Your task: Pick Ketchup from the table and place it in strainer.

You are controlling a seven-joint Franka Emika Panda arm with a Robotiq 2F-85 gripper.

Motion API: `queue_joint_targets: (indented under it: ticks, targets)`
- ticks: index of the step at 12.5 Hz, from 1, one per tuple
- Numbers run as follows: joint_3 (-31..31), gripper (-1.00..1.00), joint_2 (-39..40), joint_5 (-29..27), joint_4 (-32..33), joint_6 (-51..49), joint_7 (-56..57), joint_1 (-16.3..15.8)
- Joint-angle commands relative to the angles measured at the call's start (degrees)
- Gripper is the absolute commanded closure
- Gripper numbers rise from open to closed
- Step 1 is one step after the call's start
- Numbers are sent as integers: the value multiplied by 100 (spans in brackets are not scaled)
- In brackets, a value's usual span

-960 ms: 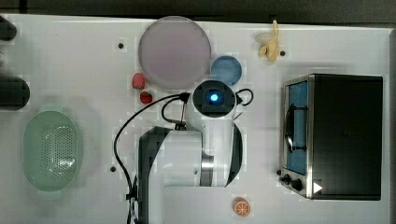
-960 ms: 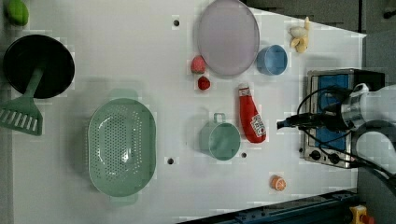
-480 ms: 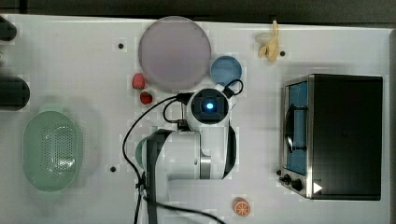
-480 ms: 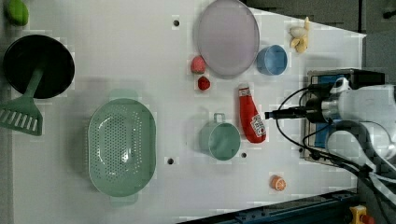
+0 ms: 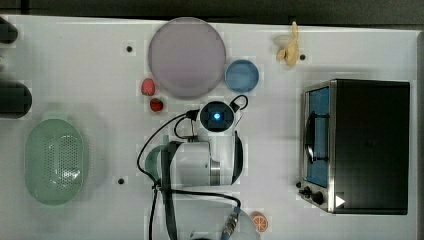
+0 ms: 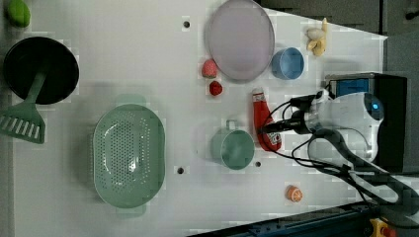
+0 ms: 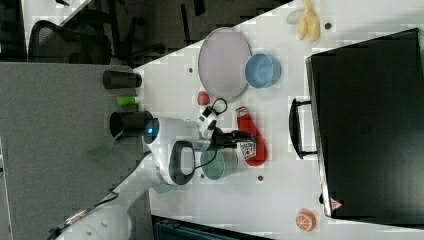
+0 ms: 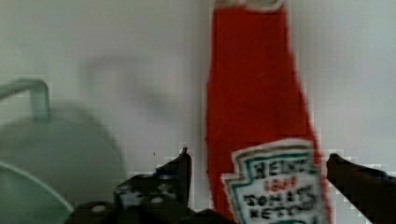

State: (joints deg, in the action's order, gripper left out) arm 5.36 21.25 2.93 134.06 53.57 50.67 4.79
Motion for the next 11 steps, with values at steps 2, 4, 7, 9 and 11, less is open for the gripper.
queue_joint_targets:
  ticks: [2, 4, 7, 9, 11]
  targets:
    - [22, -69, 55, 5, 69, 533, 227, 8]
    - [13, -24, 74, 4, 70, 600, 227, 9]
    - [-3, -24, -110, -6, -24, 583, 226, 40]
    - [-27, -24, -596, -28, -44, 357, 195, 57]
    - [-22, -24, -1355, -33, -148, -413, 109, 46]
